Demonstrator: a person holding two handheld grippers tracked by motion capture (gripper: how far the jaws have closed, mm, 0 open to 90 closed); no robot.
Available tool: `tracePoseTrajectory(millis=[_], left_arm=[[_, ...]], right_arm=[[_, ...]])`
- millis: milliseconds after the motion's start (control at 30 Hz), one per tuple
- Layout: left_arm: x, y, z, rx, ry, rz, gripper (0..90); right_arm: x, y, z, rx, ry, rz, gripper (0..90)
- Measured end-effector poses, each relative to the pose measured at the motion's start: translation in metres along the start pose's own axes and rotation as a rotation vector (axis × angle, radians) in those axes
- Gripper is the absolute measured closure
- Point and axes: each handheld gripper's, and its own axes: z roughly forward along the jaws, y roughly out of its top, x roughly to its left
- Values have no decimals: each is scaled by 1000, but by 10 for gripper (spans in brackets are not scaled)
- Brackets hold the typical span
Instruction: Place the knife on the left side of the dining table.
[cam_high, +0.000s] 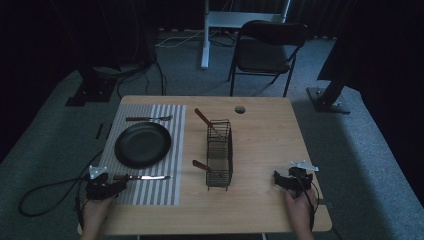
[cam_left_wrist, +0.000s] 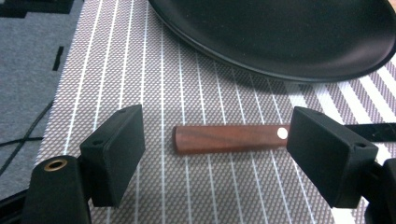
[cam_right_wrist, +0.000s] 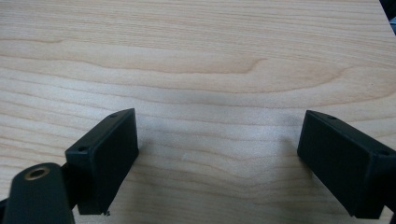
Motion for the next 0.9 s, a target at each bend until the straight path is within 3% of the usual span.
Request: tracePoseTrajectory(millis=[133,200,233,367,400,667,900], left_arm=[[1,-5,-8,-23,12,18,175],[1,-7,-11,-42,17,29,100],[1,-9,-12,-15,21,39,86],[0,-14,-14,-1,41,71,61],[-1,-15,-15,5,47,77,3],[-5,-23,-17,16,13,92,4],[-5,-27,-12,53,8,108,4]], right_arm=[[0,0,0,0,0,0,114],[0,0,0,0,0,0,114],[0,0,0,0,0,0,114],[0,0,0,0,0,0,114],[0,0,0,0,0,0,114],[0,0,0,0,0,0,114],[0,0,0,0,0,0,114]])
